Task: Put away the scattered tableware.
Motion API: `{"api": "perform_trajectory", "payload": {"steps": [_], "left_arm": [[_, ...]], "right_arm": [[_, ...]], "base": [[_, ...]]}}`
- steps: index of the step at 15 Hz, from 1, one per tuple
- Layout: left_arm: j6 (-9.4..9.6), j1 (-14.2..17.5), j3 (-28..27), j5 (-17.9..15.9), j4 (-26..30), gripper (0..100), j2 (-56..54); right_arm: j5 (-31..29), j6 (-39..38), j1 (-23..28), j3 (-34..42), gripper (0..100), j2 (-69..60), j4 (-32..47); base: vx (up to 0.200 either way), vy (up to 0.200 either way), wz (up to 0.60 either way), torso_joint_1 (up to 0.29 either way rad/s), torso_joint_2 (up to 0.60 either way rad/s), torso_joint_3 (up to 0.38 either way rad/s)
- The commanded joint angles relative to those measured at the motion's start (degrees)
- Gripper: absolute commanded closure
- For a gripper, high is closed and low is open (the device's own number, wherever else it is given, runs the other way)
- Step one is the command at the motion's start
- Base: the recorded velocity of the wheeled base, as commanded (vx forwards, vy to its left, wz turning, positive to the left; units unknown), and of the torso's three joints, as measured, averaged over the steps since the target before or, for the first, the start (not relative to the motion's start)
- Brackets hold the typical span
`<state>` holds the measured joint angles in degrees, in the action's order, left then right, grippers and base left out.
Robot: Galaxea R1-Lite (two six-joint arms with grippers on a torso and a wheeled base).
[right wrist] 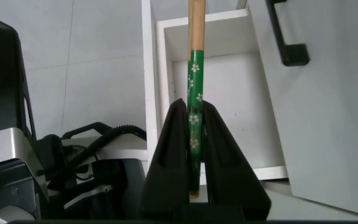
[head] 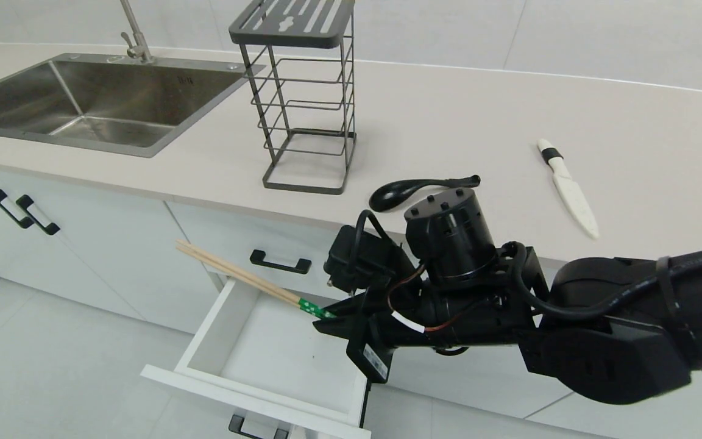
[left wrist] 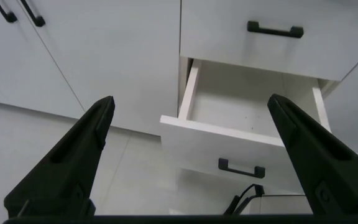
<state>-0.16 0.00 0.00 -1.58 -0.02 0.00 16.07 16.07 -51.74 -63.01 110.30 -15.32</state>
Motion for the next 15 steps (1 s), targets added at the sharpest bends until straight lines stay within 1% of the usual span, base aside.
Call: {"api": "perform_trajectory", "payload": {"steps": [1, 5, 10, 13, 14, 15], "left_arm": [[-0.02, 0.0, 0.0, 0.0, -0.06, 0, 0.09], [-0.02, 0.0, 0.0, 0.0, -0.06, 0, 0.09], [-0.02, 0.0, 0.0, 0.0, -0.15, 0, 0.09], [-0.02, 0.0, 0.0, 0.0, -0.06, 0, 0.09], [-0.02, 0.0, 0.0, 0.0, -0.06, 0, 0.09], [-0.02, 0.0, 0.0, 0.0, -0.06, 0, 0.09]], "right_arm": [[0.02, 0.54, -0.12, -0.09, 100, 0.09, 0.21], [-0.07, 4.15, -0.12, -1.59, 100, 0.44, 2.14], [-0.07, 4.32, -0.38, -2.11, 100, 0.97, 2.14], [-0.95, 4.32, -2.67, -2.03, 100, 0.62, 3.72], [-2.71, 4.32, -4.34, -2.2, 100, 0.62, 3.99], [-3.32, 4.41, -4.78, -2.55, 100, 0.79, 3.99]], "base": [[0.0, 0.0, 0.0, -0.251, 0.48, 0.237], [0.0, 0.0, 0.0, -0.249, 0.47, 0.221], [0.0, 0.0, 0.0, -0.252, 0.38, 0.151], [0.0, 0.0, 0.0, -0.251, 0.35, 0.118], [0.0, 0.0, 0.0, -0.134, 0.27, 0.124], [0.0, 0.0, 0.0, -0.085, 0.28, 0.124]]}}
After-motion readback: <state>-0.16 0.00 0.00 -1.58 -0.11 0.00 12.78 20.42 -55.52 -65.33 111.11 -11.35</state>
